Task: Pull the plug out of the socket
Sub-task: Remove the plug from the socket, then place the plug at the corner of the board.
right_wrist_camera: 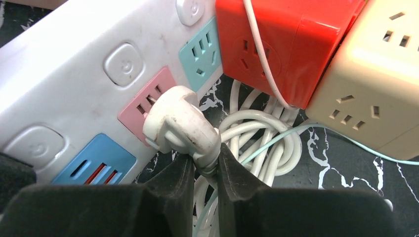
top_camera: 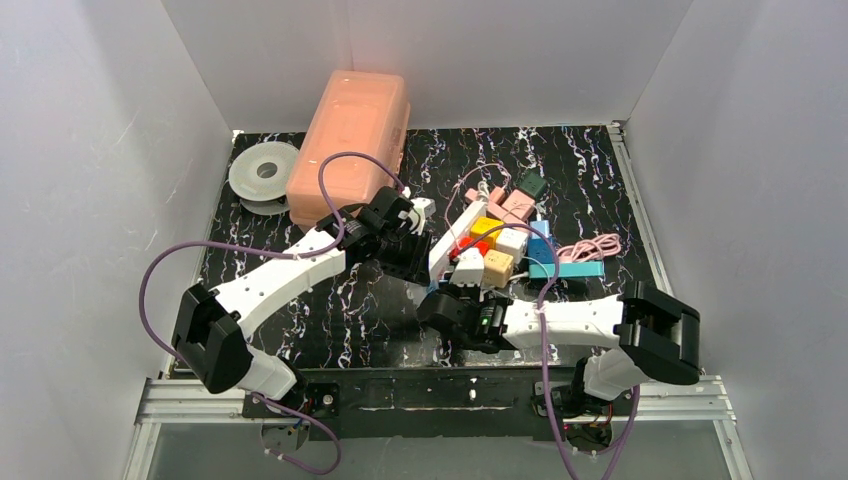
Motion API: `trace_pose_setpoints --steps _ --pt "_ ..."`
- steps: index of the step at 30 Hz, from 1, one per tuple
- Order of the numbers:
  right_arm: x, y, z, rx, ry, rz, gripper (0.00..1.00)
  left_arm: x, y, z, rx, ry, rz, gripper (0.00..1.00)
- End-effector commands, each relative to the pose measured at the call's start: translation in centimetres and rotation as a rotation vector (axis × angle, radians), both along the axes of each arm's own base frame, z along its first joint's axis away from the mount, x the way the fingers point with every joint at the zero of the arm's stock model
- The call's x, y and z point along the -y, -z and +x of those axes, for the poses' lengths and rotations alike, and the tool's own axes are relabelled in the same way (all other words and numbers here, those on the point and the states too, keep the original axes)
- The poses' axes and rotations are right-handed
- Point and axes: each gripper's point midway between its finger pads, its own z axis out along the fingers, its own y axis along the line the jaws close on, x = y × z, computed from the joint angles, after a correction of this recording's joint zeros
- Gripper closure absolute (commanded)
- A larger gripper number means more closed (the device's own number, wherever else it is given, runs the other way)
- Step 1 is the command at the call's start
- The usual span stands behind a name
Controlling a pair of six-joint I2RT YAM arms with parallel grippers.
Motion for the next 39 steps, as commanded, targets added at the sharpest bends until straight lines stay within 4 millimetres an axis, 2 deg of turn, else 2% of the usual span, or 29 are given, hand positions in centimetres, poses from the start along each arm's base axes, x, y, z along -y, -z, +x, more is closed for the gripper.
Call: trace_pose_setpoints --steps 1,13,18,21,23,26,29,32,35,37,39 --pt "7.1 0.3 0.2 0.054 0.114 -0.133 0.99 -4.3 -3.3 1.9 0.211 -0.024 0.110 1.00" --pt "5.2 -1.0 -0.6 0.061 -0.022 -0.137 0.99 -5.1 -2.9 2.3 0.251 -0.027 0.143 1.00" --pt "4.0 -2.7 -0.5 0.091 -0.029 -0.133 0.99 -5.2 -2.8 2.2 0.250 -0.027 0.145 1.00" --pt "3.5 -3.4 -1.0 0.088 -0.053 -0.125 0.99 -5.1 -3.0 2.3 0.253 -0.030 0.141 1.00" --pt "3.5 -3.1 -2.0 0.068 -0.061 -0.119 0.99 -5.4 -3.0 2.7 0.268 -0.048 0.157 1.00" --pt "3.1 -1.6 -3.2 0.027 -0.087 -0.145 0.99 -5.0 -3.1 2.7 0.263 -0.048 0.139 1.00" --pt "1.8 -0.7 -4.2 -0.008 -0.131 -0.163 0.98 -4.4 -3.2 2.5 0.246 -0.030 0.111 1.00" --pt "-0.2 0.0 -5.4 -0.046 -0.235 -0.149 0.73 -4.0 -3.7 2.7 0.252 -0.029 0.098 1.00" --pt "-1.4 -0.2 -6.4 -0.087 -0.321 -0.105 0.57 -3.4 -4.0 2.6 0.241 -0.016 0.076 1.00" --pt "-1.7 -1.8 -6.9 -0.088 -0.368 -0.065 0.46 -3.1 -4.0 2.4 0.230 -0.004 0.061 1.00" --pt "-1.8 -4.7 -7.0 -0.070 -0.420 0.013 0.35 -3.0 -4.0 2.3 0.226 0.005 0.054 1.00"
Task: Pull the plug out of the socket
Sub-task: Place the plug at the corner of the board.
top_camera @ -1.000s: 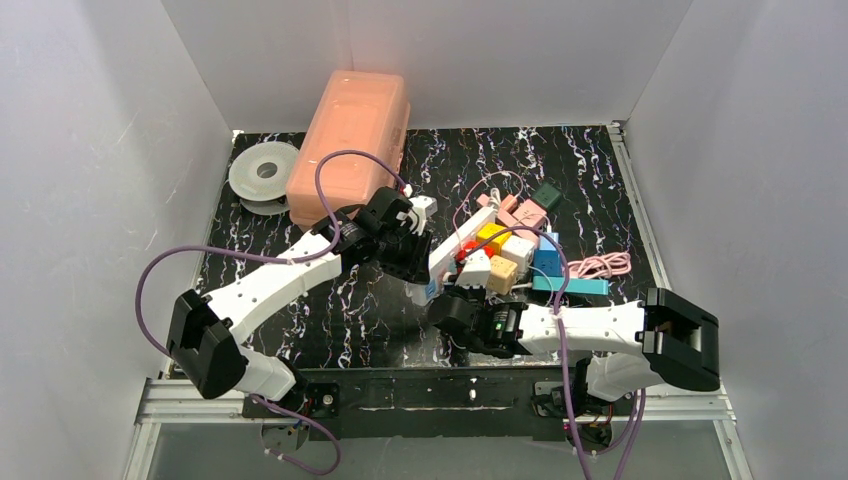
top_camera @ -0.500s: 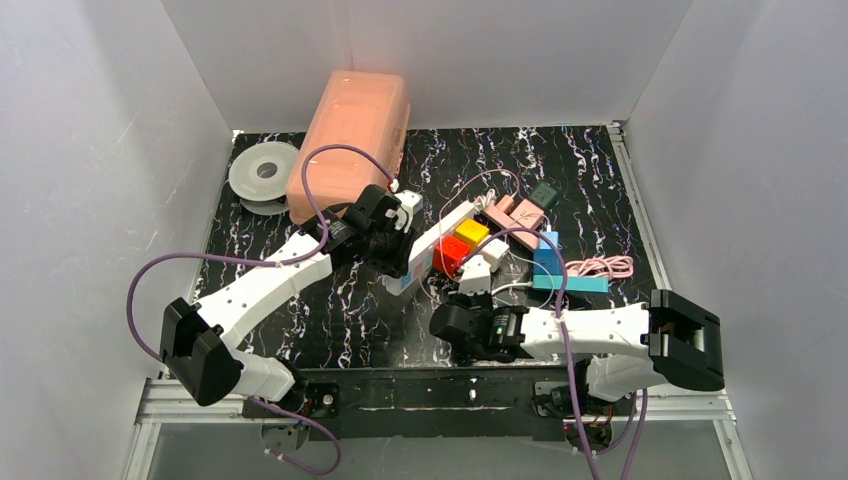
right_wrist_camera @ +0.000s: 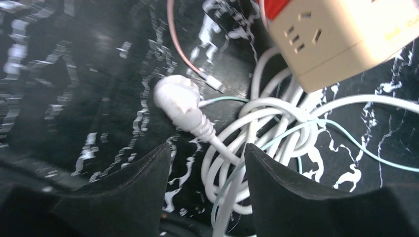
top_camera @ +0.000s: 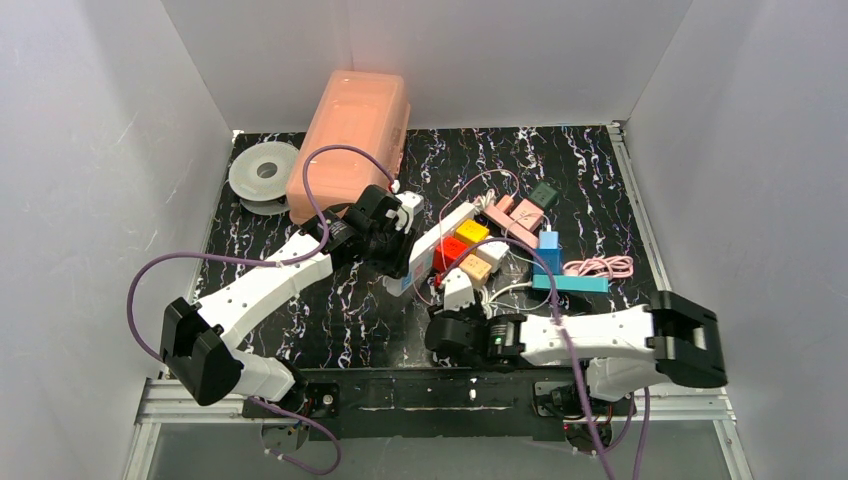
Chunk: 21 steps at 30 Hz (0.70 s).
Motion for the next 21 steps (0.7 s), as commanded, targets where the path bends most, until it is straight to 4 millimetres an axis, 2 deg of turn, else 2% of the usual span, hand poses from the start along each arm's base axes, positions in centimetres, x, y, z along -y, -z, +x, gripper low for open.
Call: trace_pose_setpoints --steps 1,4,7,9,11,14,21 --pt "-2.2 -7.0 -0.6 -0.011 -0.142 0.230 0.33 1.0 -2.6 0.3 0.021 -0.006 -0.092 1.00" --pt "-0.9 -11.5 -0.1 -0.018 -0.198 0.375 0.28 1.2 -2.5 0.0 0.010 0.017 -0.098 1.00" --pt "1.4 -14.6 1.1 -0.032 -0.208 0.489 0.22 1.6 -3.0 0.1 0.025 0.045 -0.114 1.00" --pt "2.7 -15.2 2.2 -0.046 -0.206 0.490 0.20 1.6 -3.2 0.2 0.047 0.069 -0.113 1.00" --pt "3.3 -14.7 3.2 -0.078 -0.218 0.445 0.19 1.5 -3.1 0.4 0.070 0.098 -0.098 1.00" --pt "3.2 -13.5 4.2 -0.146 -0.247 0.377 0.19 0.9 -2.7 0.6 0.111 0.143 -0.064 1.00" --pt "2.2 -14.3 8.3 -0.166 -0.275 0.388 0.18 -0.1 -1.8 0.6 0.162 0.179 -0.020 1.00"
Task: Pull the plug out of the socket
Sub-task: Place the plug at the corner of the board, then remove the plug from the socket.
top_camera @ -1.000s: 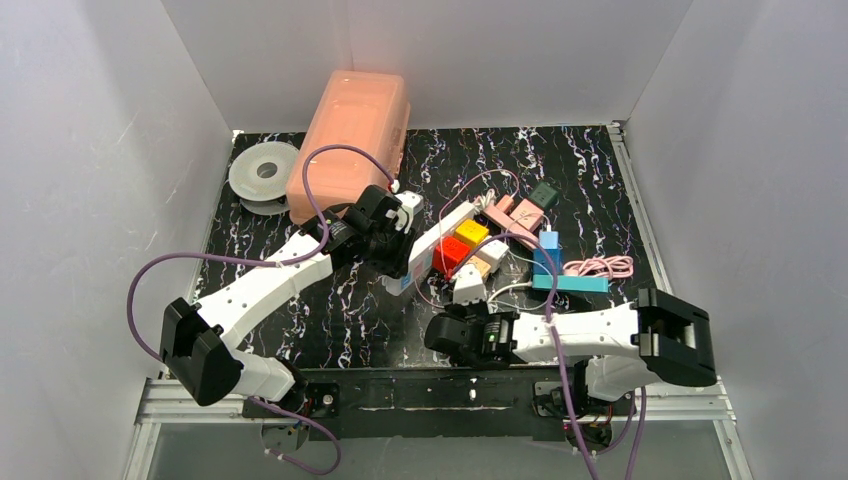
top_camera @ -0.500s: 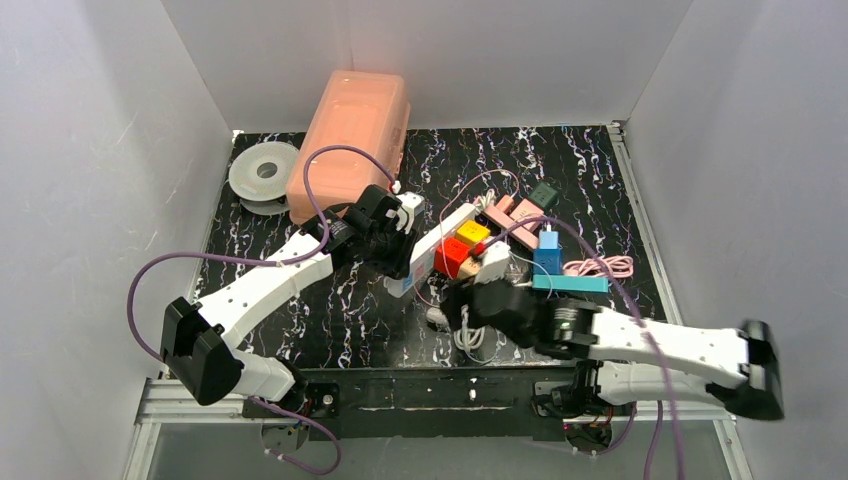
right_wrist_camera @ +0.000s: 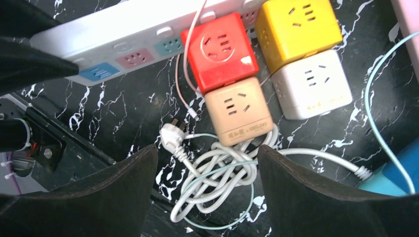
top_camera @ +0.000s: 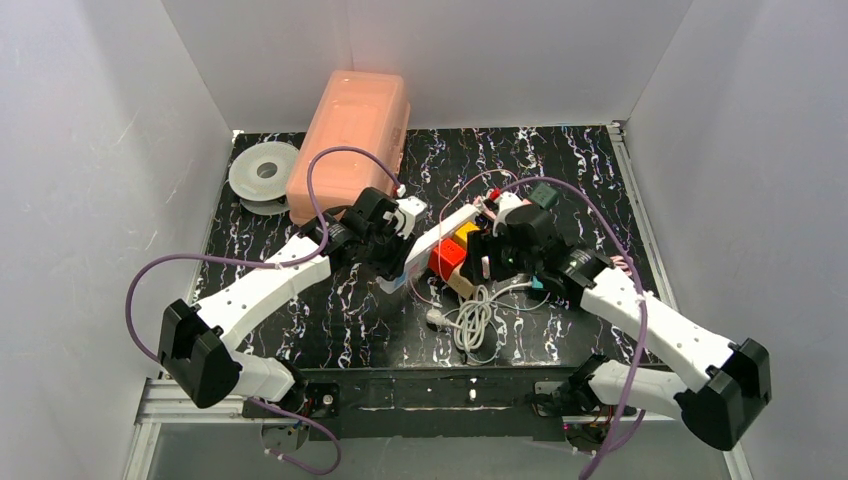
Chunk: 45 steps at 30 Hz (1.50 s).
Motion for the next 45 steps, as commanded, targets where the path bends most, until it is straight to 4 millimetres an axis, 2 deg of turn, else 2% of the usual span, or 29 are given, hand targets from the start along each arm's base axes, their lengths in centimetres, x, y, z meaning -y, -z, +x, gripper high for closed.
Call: trace_pose_setpoints --steps 1,8,14,20,25,37,45 --pt "-1.6 -2.9 1.6 0.049 -0.114 0.050 0.18 0.5 -2.3 0.3 0.095 0.043 -0.075 1.00" --pt "-3.2 -0.4 4.7 0.031 -0.146 -0.035 0.19 0.7 -2.3 0.6 0.111 0.064 -0.076 1.00" --pt "-3.7 2.1 7.2 -0.010 -0.148 -0.083 0.24 1.1 -3.2 0.7 0.117 0.062 -0.102 1.00" --pt "-4.2 2.9 8.8 -0.008 -0.165 -0.115 0.27 1.5 -4.2 0.7 0.123 0.070 -0.122 1.00" --pt "-4.5 3.2 8.7 -0.017 -0.187 -0.119 0.28 1.5 -4.4 0.7 0.120 0.074 -0.125 1.00" --pt "-4.8 5.7 7.1 -0.064 -0.240 -0.085 0.27 2.0 -4.7 0.7 0.100 0.055 -0.144 1.00" --pt "-5.1 7.2 7.4 -0.071 -0.257 -0.099 0.23 2.1 -4.5 0.7 0.090 0.054 -0.146 1.00"
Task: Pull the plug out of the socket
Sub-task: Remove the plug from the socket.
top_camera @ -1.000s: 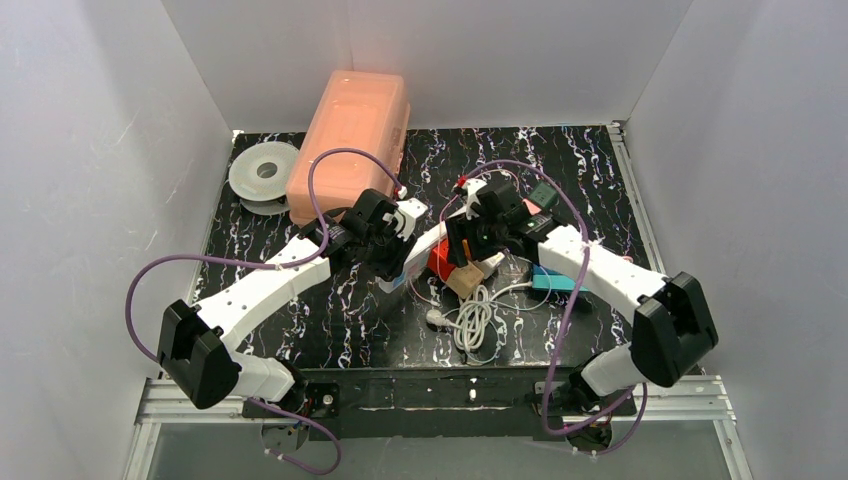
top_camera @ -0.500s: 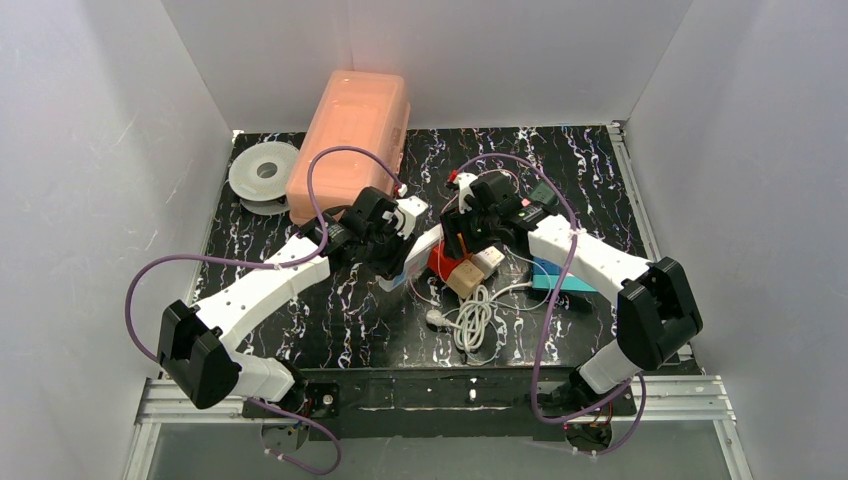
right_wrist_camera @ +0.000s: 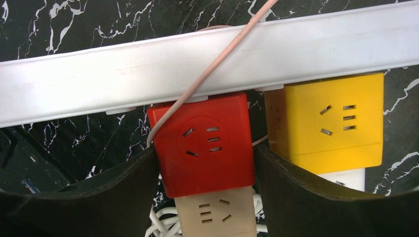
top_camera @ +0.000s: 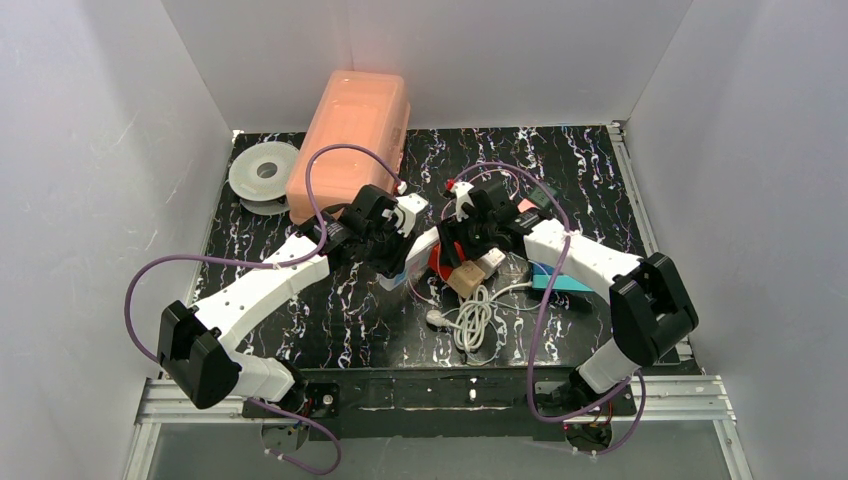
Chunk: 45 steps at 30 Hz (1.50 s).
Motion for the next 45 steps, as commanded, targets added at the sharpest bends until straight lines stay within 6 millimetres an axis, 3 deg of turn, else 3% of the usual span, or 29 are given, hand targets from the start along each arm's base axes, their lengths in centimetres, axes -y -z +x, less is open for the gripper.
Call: trace_pose_setpoints --steps 1,13,18,20,25,28,33,41,43,45 --pt "-0.9 0.2 0.7 0.035 -0.041 0.026 0.23 2.0 -4.0 0.3 0.052 0.028 -0.142 1.00" --pt "-3.1 0.7 1.8 0.029 -0.088 0.086 0.28 1.9 -3.9 0.0 0.046 0.036 -0.137 1.00" --pt "-3.9 0.2 1.4 0.016 -0.108 0.129 0.47 1.9 -3.2 0.0 0.037 0.041 -0.126 1.00" --pt "-3.9 -0.2 1.2 0.014 -0.115 0.141 0.62 2.0 -2.8 -0.1 0.024 0.041 -0.129 0.91" --pt "-3.5 -1.7 0.6 0.047 -0.117 0.162 0.94 3.1 -1.7 -0.2 -0.032 0.057 -0.145 0.53" --pt "-3.1 -2.3 0.4 0.064 -0.111 0.162 0.96 4.0 -0.9 0.0 -0.065 0.072 -0.144 0.41" --pt "-2.6 -3.2 0.1 0.091 -0.105 0.169 0.97 5.5 0.1 0.6 -0.115 0.088 -0.157 0.29" --pt "-2.9 -4.2 -0.5 0.112 -0.126 0.172 0.97 5.0 2.8 2.4 -0.077 0.069 -0.064 0.32" --pt "-3.0 -4.5 -0.6 0.119 -0.129 0.175 0.97 4.9 3.1 2.7 -0.065 0.062 -0.053 0.40" --pt "-2.9 -4.7 -0.7 0.123 -0.129 0.175 0.97 4.7 3.2 3.1 -0.048 0.053 -0.043 0.55"
